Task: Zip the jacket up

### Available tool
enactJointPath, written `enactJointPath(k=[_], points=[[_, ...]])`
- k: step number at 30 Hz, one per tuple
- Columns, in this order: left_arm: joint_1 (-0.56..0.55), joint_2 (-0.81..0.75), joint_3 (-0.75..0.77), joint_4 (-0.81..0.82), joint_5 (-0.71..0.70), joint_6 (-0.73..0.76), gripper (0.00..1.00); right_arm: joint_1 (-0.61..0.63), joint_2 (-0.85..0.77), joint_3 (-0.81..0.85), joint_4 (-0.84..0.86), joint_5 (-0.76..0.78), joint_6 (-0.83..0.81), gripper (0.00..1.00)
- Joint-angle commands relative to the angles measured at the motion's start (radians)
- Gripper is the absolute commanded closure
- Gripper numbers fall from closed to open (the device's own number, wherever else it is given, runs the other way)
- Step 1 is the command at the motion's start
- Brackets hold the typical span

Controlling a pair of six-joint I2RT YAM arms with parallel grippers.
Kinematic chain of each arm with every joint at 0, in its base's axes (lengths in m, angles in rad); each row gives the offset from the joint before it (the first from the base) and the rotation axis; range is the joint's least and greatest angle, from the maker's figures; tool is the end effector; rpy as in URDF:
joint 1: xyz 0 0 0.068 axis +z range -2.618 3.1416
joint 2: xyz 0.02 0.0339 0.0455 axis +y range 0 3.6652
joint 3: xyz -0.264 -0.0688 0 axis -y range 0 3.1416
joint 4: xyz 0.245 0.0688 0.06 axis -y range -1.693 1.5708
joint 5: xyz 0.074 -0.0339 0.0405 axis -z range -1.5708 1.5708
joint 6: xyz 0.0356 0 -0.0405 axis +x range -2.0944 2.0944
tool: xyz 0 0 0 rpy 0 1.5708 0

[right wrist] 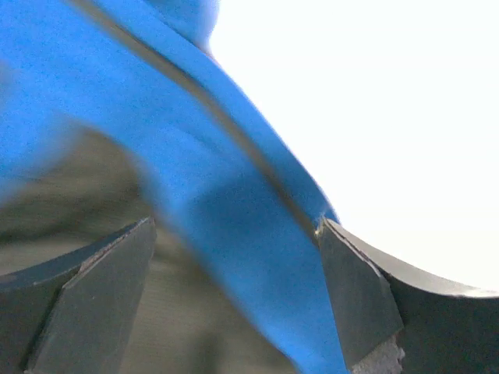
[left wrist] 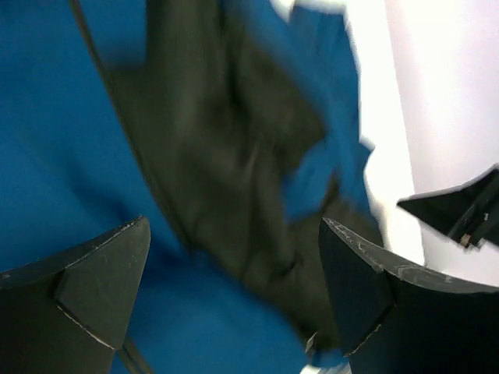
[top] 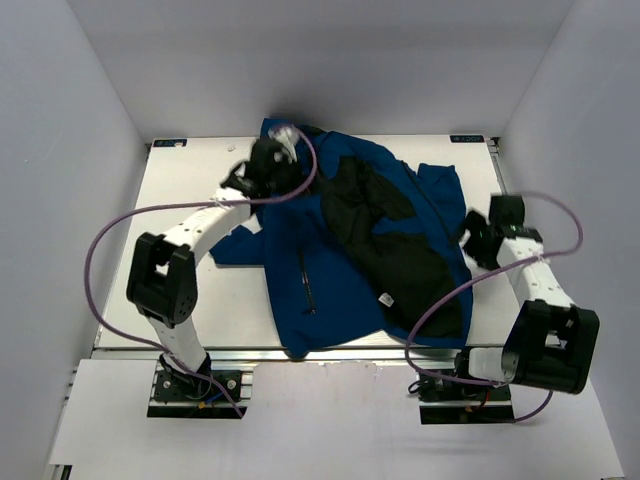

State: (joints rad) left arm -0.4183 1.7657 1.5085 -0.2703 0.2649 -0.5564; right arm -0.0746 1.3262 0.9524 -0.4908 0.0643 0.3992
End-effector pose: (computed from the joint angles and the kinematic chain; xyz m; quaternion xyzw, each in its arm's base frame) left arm 0.3772 -0.1779 0.3137 0.0064 0.8619 -0.3325 0.3828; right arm 0.2762 -0.0229 0.2527 0.2309 0.9090 0.0261 0.3460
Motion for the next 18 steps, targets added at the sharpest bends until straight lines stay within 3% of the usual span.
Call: enactJointPath(k=[1, 8, 10, 11, 13, 14, 16, 18], points=[[-0.031, 0.017, -0.224, 0.048, 0.134, -0.046, 0.02, -0.11, -0.093, -0.15, -0.035, -0.055, 0.092, 0.11], [-0.036, 0.031, -0.386, 0.051, 0.074, -0.056, 0.02, -0.165, -0.105, -0.309, -0.003, -0.089, 0.079, 0.11], [-0.036, 0.069, -0.392, 0.086, 0.094, -0.06, 0.02, -0.165, -0.085, -0.339, 0.036, -0.119, 0.072, 0.18], [-0.036, 0.084, -0.383, 0.085, 0.096, -0.056, 0.02, -0.165, -0.078, -0.342, 0.046, -0.127, 0.072, 0.36], [-0.025, 0.133, -0.341, 0.077, 0.074, -0.043, 0.02, -0.165, -0.045, -0.327, 0.063, -0.114, 0.07, 0.59], [-0.017, 0.149, -0.328, 0.083, 0.066, -0.04, 0.02, -0.165, -0.036, -0.313, 0.064, -0.097, 0.066, 0.77], [0.035, 0.204, -0.288, 0.089, 0.079, -0.028, 0.02, -0.165, -0.012, -0.233, 0.052, -0.07, 0.063, 0.96], [0.093, 0.244, -0.209, 0.082, 0.08, -0.025, 0.02, -0.165, -0.015, -0.172, 0.031, -0.07, 0.055, 1.0]])
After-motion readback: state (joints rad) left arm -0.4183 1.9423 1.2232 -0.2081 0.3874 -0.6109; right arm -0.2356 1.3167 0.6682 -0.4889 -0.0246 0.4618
